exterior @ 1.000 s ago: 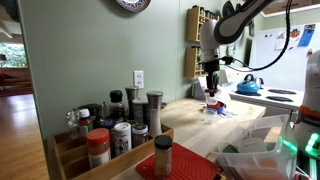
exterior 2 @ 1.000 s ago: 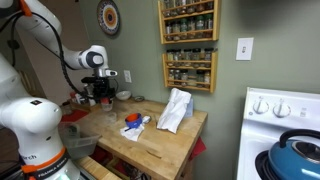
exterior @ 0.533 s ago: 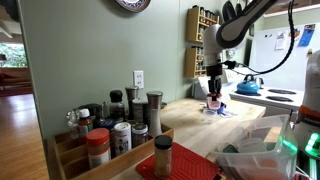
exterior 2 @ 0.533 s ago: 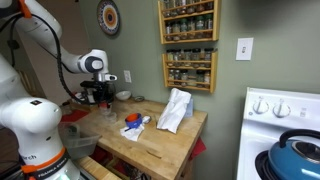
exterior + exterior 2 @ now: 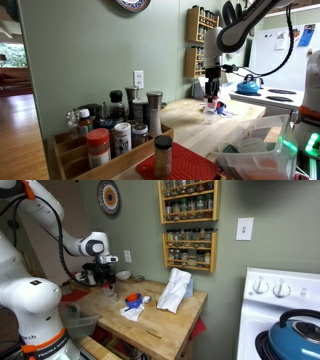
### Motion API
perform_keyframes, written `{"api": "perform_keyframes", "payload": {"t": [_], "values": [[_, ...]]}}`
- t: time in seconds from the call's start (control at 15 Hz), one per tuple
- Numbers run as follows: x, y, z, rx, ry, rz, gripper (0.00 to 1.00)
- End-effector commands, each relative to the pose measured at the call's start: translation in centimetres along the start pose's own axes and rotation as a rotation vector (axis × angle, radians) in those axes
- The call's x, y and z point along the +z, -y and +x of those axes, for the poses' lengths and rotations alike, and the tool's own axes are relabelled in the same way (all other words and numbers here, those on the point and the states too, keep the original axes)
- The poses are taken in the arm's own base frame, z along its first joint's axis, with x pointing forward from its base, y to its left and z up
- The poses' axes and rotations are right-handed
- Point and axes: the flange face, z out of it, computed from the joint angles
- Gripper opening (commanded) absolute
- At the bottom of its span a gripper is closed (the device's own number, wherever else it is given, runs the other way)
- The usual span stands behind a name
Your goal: Remove the small lunchbox from inside the other lunchbox, put the red lid on the lunchbox in front and then put the lunchbox with a lid in the other lunchbox
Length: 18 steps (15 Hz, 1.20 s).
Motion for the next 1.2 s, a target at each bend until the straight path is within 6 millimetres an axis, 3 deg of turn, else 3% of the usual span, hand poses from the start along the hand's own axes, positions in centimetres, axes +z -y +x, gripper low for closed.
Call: {"api": "perform_keyframes", "payload": {"t": [0.0, 0.67, 1.13], "values": [[1.2, -0.5, -0.3, 0.038, 0.003, 0.006, 0.5], [3.8, -0.3, 1.0, 0.045, -0.001, 0.017, 0.5], [4.6, 0.5, 4.7, 0.019, -0.061, 0.026, 0.5]]}}
